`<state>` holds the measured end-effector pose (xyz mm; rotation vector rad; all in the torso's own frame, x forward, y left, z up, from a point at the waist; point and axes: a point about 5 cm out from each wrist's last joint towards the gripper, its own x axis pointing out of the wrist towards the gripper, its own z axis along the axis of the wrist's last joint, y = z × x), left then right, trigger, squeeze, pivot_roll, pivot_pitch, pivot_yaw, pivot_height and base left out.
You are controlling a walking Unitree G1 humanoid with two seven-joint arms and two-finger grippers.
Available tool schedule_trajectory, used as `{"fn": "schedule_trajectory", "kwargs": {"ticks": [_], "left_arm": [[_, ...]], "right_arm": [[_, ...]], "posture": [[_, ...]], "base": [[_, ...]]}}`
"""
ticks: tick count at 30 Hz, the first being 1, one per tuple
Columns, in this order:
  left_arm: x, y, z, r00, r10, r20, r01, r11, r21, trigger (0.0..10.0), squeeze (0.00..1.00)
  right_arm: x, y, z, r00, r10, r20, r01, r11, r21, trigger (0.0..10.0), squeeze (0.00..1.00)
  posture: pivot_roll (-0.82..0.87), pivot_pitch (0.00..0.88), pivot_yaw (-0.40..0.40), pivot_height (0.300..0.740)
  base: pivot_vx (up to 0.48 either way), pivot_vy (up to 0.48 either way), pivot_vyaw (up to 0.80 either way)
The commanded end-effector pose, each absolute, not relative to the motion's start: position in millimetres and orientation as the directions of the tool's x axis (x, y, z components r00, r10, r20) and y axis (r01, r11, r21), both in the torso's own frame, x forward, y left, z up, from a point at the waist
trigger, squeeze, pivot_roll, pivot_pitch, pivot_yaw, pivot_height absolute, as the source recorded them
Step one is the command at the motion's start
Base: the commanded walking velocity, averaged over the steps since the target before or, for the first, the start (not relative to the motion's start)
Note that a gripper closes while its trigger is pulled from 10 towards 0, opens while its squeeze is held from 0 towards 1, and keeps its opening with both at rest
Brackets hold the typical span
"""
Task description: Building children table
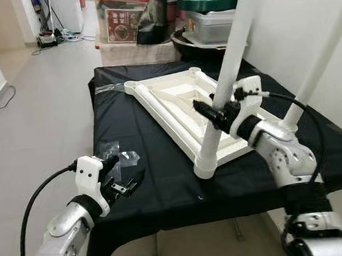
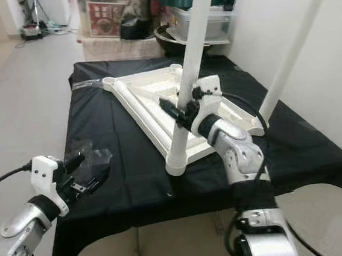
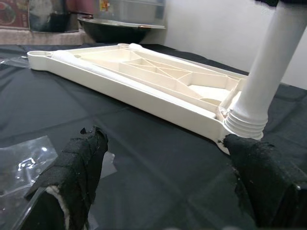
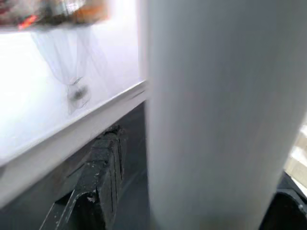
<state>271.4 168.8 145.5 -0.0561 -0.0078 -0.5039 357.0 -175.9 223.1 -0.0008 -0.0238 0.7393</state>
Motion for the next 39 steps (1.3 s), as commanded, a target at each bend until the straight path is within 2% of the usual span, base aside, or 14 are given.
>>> {"fn": "schedule_trajectory", "kwargs": {"ticks": [1, 5, 8, 14, 18, 27, 28, 30, 31, 32, 33, 37, 38, 39], "left_arm": [[272.3, 165.7, 142.4, 0.870, -0.493, 0.011, 0.492, 0.867, -0.074, 10.0, 0.00], [272.9, 165.4, 142.2, 0.871, -0.491, 0.012, 0.491, 0.868, -0.075, 10.0, 0.00], [273.0, 165.5, 142.2, 0.872, -0.490, 0.013, 0.489, 0.869, -0.075, 10.0, 0.00], [271.5, 167.2, 142.3, 0.874, -0.486, 0.015, 0.486, 0.871, -0.077, 10.0, 0.00], [270.3, 169.4, 143.3, 0.875, -0.483, 0.021, 0.483, 0.872, -0.083, 10.0, 0.00], [271.4, 170.1, 143.4, 0.873, -0.487, 0.013, 0.486, 0.871, -0.073, 10.0, 0.00], [271.6, 169.9, 142.9, 0.872, -0.489, 0.010, 0.488, 0.870, -0.073, 10.0, 0.00], [271.6, 169.9, 142.9, 0.872, -0.489, 0.010, 0.488, 0.870, -0.073, 10.0, 0.00], [271.5, 169.7, 142.4, 0.872, -0.490, 0.009, 0.489, 0.869, -0.073, 10.0, 0.00], [271.5, 169.7, 142.4, 0.872, -0.490, 0.009, 0.489, 0.869, -0.073, 10.0, 0.00], [271.5, 169.5, 142.0, 0.873, -0.488, 0.009, 0.487, 0.870, -0.075, 10.0, 0.00], [271.6, 168.8, 141.5, 0.875, -0.485, 0.012, 0.484, 0.872, -0.079, 10.0, 0.00], [271.8, 168.7, 141.3, 0.875, -0.483, 0.014, 0.483, 0.872, -0.081, 10.0, 0.00], [272.1, 168.6, 141.2, 0.876, -0.483, 0.014, 0.482, 0.872, -0.082, 10.0, 0.00]], "right_arm": [[357.4, -168.8, 214.1, 0.664, 0.748, -0.015, -0.748, 0.664, -0.013, 10.0, 0.00], [367.3, -165.8, 213.7, 0.646, 0.762, -0.046, -0.764, 0.645, -0.037, 10.0, 0.00], [376.9, -164.8, 215.7, 0.685, 0.728, -0.040, -0.729, 0.684, -0.019, 0.0, 0.00], [397.6, -176.4, 216.2, 0.916, 0.399, -0.042, -0.399, 0.917, -0.001, 0.0, 0.00], [384.2, -207.0, 190.2, 0.945, -0.294, -0.145, 0.307, 0.949, 0.074, 0.0, 0.00], [348.3, -123.4, 174.4, 0.970, -0.208, -0.126, 0.226, 0.962, 0.156, 0.0, 0.00], [350.0, -102.7, 176.8, 0.986, -0.098, -0.132, 0.120, 0.977, 0.175, 4.6, 0.00], [350.0, -102.7, 176.8, 0.986, -0.098, -0.132, 0.120, 0.977, 0.175, 4.6, 0.00], [352.9, -92.3, 181.0, 0.991, -0.030, -0.131, 0.057, 0.977, 0.207, 10.0, 0.00], [352.9, -92.3, 181.0, 0.991, -0.030, -0.131, 0.057, 0.977, 0.207, 10.0, 0.00], [356.2, -89.9, 189.7, 0.995, 0.046, -0.085, -0.026, 0.974, 0.225, 10.0, 1.00], [358.1, -94.4, 207.6, 0.984, 0.180, 0.006, -0.177, 0.957, 0.230, 10.0, 1.00], [357.5, -99.6, 217.0, 0.961, 0.268, 0.060, -0.275, 0.940, 0.204, 10.0, 0.00], [355.0, -102.3, 223.8, 0.928, 0.362, 0.090, -0.373, 0.910, 0.183, 10.0, 0.00]], "posture": [[0.11, 0.000, -0.141, 0.740], [0.12, 0.000, -0.150, 0.740], [0.13, 0.000, -0.157, 0.740], [0.13, 0.000, -0.161, 0.740], [0.12, 0.000, -0.152, 0.740], [0.13, 0.000, -0.141, 0.740], [0.14, 0.000, -0.142, 0.740], [0.14, 0.000, -0.142, 0.740], [0.14, 0.000, -0.143, 0.740], [0.14, 0.000, -0.143, 0.740], [0.13, 0.000, -0.146, 0.740], [0.13, 0.000, -0.150, 0.740], [0.13, 0.000, -0.151, 0.740], [0.13, 0.000, -0.151, 0.740]], "base": [[0.000, 0.000, 0.00], [0.000, 0.000, 0.00], [0.000, 0.000, 0.00], [0.000, 0.000, 0.00], [0.000, 0.000, 0.00], [0.000, 0.000, 0.00], [0.000, 0.000, 0.00], [0.000, 0.000, 0.00], [0.000, 0.000, 0.00], [0.000, 0.000, 0.00], [0.000, 0.000, 0.00], [0.000, 0.000, 0.00], [0.000, 0.000, 0.00], [0.000, 0.000, 0.00]]}}
